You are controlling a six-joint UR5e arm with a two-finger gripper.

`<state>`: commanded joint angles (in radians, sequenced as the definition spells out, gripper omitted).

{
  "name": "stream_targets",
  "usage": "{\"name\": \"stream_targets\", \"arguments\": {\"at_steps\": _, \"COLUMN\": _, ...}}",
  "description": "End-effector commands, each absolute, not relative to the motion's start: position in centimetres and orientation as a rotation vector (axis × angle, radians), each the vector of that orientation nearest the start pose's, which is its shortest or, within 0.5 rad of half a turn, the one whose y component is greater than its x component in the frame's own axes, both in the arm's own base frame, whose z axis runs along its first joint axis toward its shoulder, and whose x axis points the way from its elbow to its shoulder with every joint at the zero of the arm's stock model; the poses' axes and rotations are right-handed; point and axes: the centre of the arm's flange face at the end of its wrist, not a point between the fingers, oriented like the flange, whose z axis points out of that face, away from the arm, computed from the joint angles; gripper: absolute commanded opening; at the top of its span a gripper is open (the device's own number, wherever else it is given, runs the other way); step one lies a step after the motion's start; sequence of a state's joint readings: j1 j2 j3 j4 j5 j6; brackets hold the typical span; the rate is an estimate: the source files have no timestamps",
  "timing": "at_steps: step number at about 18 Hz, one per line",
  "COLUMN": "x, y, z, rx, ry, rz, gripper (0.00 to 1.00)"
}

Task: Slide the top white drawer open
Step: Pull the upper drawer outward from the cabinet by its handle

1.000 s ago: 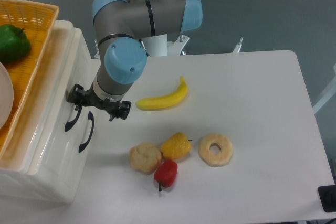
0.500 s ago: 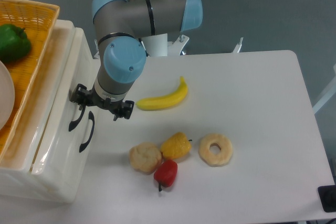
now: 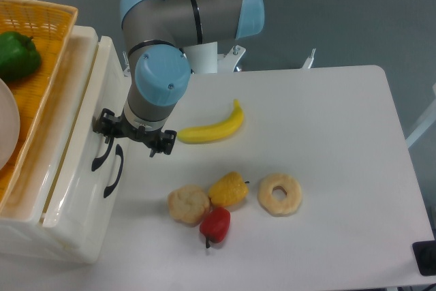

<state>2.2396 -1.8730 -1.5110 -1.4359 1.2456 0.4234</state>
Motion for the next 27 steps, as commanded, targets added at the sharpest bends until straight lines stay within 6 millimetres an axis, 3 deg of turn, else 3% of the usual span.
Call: {"name": "stream_targets", "arguments": {"at_steps": 27, "x": -26.7, "y": 55.7, "z": 37.4, "rx": -3.01, "ry": -0.426, "rz": -0.409, "gripper": 1.0}}
